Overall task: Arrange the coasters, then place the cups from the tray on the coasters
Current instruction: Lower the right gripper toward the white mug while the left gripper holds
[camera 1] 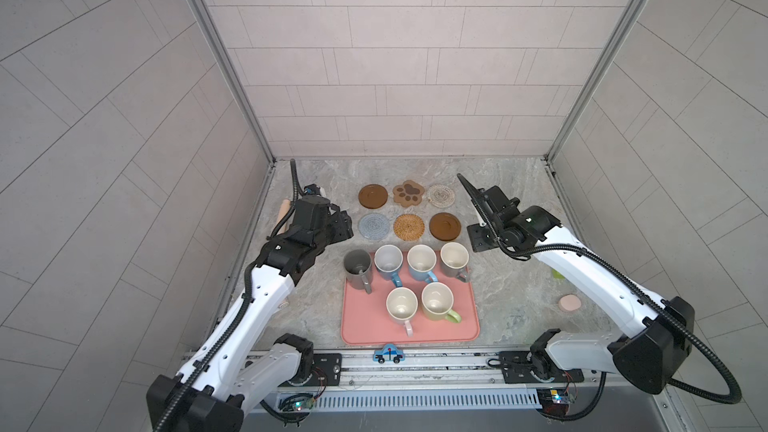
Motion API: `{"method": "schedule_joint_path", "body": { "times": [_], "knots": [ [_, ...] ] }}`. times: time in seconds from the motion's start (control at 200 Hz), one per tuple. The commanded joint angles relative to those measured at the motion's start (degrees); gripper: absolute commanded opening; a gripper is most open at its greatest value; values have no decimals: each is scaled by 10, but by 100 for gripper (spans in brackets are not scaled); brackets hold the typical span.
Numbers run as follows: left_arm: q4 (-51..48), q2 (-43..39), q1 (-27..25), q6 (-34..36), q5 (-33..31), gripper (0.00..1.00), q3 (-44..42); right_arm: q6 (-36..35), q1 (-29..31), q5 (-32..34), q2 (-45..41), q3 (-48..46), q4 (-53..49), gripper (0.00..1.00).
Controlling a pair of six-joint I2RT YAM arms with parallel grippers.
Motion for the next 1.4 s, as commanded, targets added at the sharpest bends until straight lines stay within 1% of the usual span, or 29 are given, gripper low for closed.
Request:
{"method": "schedule_joint_path", "body": {
  "times": [0.0, 0.11, 0.28, 0.485, 0.655, 0.831, 0.981, 1.181, 1.396],
  "knots": [
    [-1, -12, 4, -13, -25, 71, -3, 2, 3, -31, -9, -18, -3, 61],
    [-1, -9, 4, -9, -41, 71, 4, 14, 15, -32, -12, -37, -4, 60],
    [0, -11, 3, -8, -43, 71, 2, 20, 45, -30, -9, -64, -1, 59],
    [26, -16, 3, 1, -52, 71, -8, 49, 57, -24, -24, -91, -7, 58],
    [32, -6, 3, 6, -28, 71, 0, 73, 73, -30, -40, -117, 15, 57],
    [40, -13, 3, 10, -32, 71, -2, 79, 94, -27, -36, -126, 16, 56],
    [51, -18, 3, -7, -34, 71, -16, 80, 95, -21, -36, -131, 20, 55],
    [57, -8, 3, -17, -29, 71, -24, 79, 95, -25, -16, -129, 36, 54],
    [60, 8, 3, -17, -28, 71, -18, 72, 96, -31, 27, -118, 55, 53]
  ]
}}
